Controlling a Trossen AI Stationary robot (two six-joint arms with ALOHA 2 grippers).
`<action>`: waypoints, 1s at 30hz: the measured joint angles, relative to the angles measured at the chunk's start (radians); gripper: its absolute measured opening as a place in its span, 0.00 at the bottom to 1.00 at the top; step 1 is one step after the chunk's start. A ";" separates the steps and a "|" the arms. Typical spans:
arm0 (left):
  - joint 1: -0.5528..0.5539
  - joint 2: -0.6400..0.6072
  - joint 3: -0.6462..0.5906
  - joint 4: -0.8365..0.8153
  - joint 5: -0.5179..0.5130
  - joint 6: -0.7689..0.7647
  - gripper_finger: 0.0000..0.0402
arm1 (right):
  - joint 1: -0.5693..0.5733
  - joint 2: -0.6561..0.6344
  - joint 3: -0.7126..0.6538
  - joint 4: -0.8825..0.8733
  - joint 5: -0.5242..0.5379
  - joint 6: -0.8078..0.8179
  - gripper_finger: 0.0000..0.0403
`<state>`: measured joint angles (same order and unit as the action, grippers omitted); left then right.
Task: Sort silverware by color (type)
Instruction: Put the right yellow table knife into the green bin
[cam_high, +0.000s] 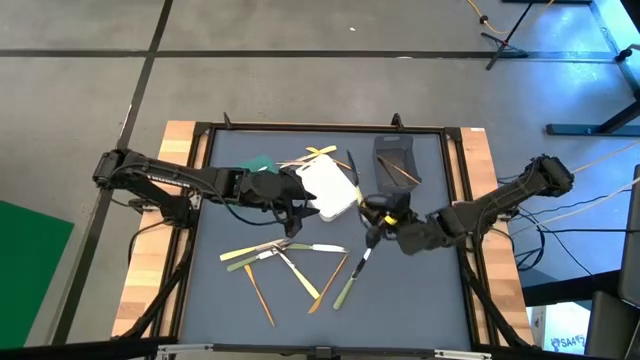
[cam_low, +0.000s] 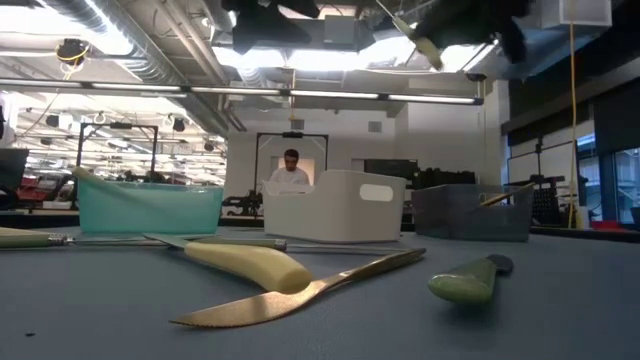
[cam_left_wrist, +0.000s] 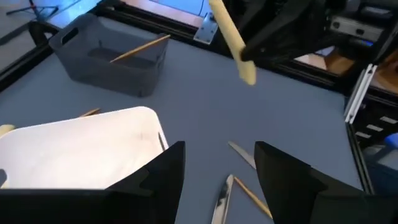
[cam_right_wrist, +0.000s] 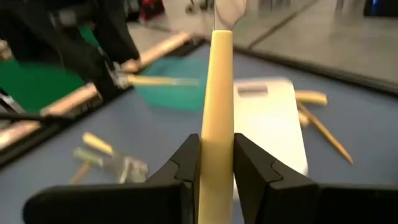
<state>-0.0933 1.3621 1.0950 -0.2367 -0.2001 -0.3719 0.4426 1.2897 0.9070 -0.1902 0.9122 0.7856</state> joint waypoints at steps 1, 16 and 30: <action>0.000 0.000 0.000 0.010 0.000 0.000 0.47 | -0.018 0.000 0.000 0.048 -0.007 -0.046 0.15; -0.002 0.008 0.000 0.156 -0.158 -0.002 0.47 | -0.258 0.047 0.000 0.528 -0.226 -0.347 0.15; -0.001 0.035 0.000 0.180 -0.335 -0.002 0.47 | -0.308 0.176 0.000 0.801 -0.304 -0.376 0.15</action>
<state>-0.0944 1.3975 1.0954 -0.0566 -0.5352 -0.3737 0.1347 1.4655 0.9070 0.6107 0.6077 0.4099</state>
